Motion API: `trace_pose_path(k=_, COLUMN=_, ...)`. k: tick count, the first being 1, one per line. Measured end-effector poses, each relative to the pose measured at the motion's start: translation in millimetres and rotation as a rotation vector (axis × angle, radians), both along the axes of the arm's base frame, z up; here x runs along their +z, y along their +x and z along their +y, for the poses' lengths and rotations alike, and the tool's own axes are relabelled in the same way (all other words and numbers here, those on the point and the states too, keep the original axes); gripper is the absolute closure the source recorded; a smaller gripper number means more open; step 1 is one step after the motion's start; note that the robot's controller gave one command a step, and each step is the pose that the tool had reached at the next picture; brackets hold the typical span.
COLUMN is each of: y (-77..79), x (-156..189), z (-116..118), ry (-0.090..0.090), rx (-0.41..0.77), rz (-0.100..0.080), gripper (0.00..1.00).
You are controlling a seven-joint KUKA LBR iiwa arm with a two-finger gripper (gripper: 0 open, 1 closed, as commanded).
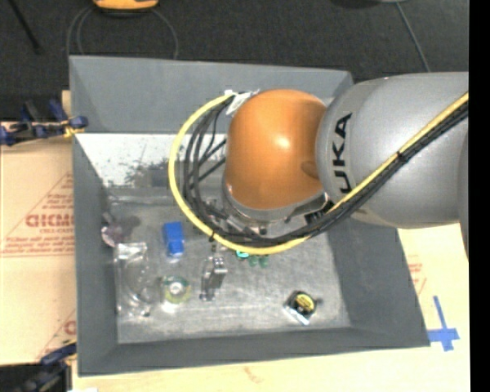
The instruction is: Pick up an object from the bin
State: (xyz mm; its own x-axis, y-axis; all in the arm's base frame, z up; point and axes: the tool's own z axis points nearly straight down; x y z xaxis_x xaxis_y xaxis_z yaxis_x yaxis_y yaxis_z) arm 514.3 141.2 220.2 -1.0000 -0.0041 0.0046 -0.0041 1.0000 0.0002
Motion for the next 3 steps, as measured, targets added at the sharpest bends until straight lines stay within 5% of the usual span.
trace_pose_path(k=1, y=8.6, x=-141, z=15, ry=-0.001, rx=-0.283, rz=-0.001, gripper=0.0)
trace_pose_path(k=2, y=9.9, x=-138, z=15, ry=0.0, rx=-0.287, rz=-0.006, gripper=1.0)
trace_pose_path(k=3, y=13.7, x=6, z=20, ry=0.004, rx=-0.28, rz=-0.015, gripper=1.0)
